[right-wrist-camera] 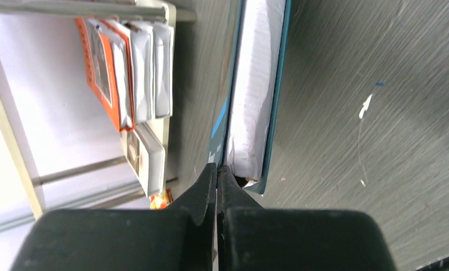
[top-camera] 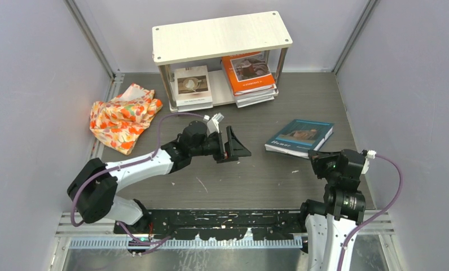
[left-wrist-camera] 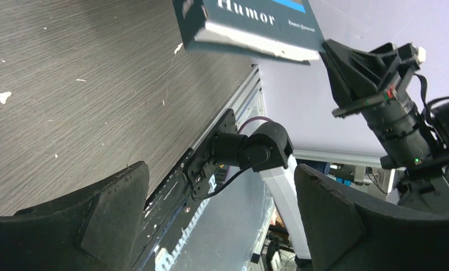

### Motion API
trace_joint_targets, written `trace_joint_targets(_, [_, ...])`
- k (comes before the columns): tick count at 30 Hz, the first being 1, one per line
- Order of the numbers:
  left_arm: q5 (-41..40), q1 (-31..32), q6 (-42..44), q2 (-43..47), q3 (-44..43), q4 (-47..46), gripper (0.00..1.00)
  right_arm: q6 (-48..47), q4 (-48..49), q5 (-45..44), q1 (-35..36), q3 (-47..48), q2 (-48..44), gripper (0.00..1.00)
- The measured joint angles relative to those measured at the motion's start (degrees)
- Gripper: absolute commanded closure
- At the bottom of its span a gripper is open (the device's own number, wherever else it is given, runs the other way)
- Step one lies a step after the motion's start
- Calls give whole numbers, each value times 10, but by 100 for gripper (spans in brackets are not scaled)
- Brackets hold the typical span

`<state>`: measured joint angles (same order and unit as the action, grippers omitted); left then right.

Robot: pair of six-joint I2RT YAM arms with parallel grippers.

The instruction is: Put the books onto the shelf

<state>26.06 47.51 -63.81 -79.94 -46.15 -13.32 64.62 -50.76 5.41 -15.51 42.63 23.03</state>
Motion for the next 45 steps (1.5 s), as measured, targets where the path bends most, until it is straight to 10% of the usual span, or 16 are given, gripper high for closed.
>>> trace_joint_targets(45, [-88,40,-282,-175,-20,-238,0,-1,-109,177,0,63,-44,99])
